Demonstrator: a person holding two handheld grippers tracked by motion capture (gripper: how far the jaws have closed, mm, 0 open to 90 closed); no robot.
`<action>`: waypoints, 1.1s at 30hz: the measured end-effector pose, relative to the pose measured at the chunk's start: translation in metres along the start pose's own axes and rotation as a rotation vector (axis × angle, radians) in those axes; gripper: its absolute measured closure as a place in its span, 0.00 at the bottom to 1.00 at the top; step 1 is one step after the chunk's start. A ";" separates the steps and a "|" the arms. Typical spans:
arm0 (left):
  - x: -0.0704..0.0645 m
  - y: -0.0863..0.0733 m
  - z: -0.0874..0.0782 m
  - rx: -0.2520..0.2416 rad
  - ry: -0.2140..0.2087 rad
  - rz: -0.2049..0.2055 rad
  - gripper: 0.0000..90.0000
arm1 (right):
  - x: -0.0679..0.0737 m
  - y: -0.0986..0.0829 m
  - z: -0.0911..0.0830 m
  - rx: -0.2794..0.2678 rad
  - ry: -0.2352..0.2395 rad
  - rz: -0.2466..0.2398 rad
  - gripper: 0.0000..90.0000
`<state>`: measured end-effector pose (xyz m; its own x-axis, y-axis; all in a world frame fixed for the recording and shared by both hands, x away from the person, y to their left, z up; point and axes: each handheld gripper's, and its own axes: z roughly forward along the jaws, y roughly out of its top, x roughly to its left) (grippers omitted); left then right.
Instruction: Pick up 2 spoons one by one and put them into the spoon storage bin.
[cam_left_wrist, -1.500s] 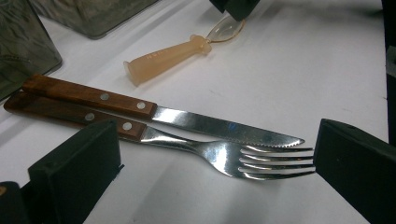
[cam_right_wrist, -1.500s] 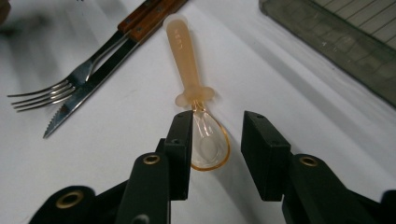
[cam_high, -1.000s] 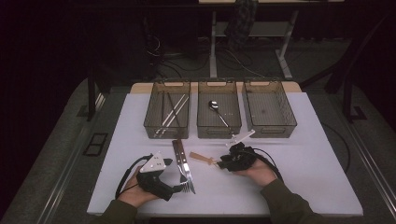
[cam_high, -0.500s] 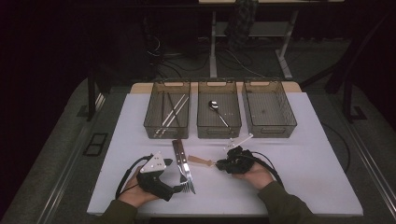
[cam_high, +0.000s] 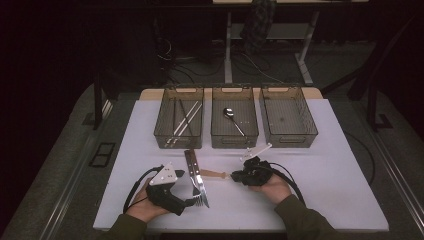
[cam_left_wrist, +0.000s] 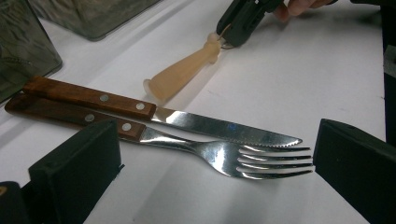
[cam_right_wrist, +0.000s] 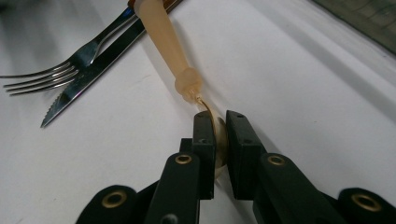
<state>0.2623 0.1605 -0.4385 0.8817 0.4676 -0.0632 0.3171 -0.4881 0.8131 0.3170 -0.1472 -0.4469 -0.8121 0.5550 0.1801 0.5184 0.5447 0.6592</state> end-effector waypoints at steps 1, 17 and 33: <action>0.000 0.000 0.000 0.000 -0.001 0.000 0.00 | -0.001 0.000 0.000 -0.006 -0.001 0.008 0.91; 0.000 0.001 0.000 -0.003 -0.003 0.003 0.00 | -0.013 0.003 -0.023 -0.082 -0.035 0.050 0.91; 0.001 0.000 0.001 0.001 -0.002 0.002 0.00 | -0.021 0.013 -0.048 -0.146 -0.096 0.047 0.91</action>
<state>0.2633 0.1600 -0.4389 0.8832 0.4649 -0.0627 0.3155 -0.4898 0.8128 0.3275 -0.1816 -0.4072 -0.7549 0.6390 0.1473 0.5053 0.4236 0.7519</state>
